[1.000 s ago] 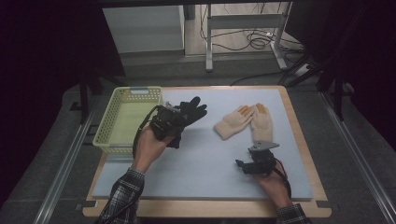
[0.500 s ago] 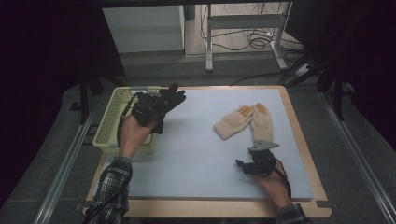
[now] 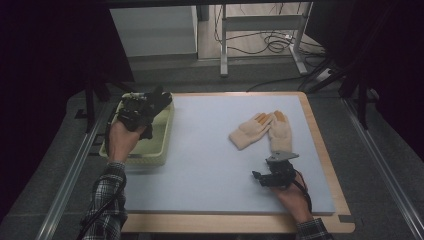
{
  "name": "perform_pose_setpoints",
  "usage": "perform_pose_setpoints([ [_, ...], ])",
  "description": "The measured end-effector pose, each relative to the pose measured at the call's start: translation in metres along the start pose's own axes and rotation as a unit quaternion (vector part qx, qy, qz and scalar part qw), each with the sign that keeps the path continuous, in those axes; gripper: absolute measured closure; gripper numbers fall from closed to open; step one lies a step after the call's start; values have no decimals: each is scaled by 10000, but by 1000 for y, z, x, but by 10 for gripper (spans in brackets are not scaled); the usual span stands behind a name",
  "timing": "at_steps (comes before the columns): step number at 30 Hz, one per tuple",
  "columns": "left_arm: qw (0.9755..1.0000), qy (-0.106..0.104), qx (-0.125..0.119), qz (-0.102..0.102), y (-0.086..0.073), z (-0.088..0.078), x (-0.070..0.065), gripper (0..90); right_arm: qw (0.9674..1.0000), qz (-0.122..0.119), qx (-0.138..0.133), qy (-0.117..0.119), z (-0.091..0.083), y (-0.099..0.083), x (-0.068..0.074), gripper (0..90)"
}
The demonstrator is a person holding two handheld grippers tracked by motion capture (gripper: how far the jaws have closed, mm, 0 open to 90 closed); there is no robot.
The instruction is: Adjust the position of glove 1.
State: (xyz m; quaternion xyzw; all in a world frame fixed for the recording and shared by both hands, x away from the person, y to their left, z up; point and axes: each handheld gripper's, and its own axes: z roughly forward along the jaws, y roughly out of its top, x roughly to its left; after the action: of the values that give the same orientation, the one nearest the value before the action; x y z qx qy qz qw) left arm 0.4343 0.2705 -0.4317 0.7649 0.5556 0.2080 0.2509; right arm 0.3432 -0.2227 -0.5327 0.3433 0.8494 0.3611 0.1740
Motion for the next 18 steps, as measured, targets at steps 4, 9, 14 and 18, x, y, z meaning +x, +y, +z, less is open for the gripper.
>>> perform_pose_setpoints([
  [4, 9998, 83, 132, -136, -8, 8, 16, 591, 10000, 0, 0, -1, 0, 0, 0, 253],
  [9, 9989, 129, 318, -333, -17, 23, 33, 586, 10000, 0, -2, -2, 0, 0, 0, 253],
  [14, 9972, 196, 616, -366, -20, 41, 41, 584, 10000, -1, -2, -3, 0, 0, 0, 253],
  [18, 9953, 268, 864, -358, -19, 55, 44, 576, 10000, 0, -1, -2, 0, 0, 0, 253],
])
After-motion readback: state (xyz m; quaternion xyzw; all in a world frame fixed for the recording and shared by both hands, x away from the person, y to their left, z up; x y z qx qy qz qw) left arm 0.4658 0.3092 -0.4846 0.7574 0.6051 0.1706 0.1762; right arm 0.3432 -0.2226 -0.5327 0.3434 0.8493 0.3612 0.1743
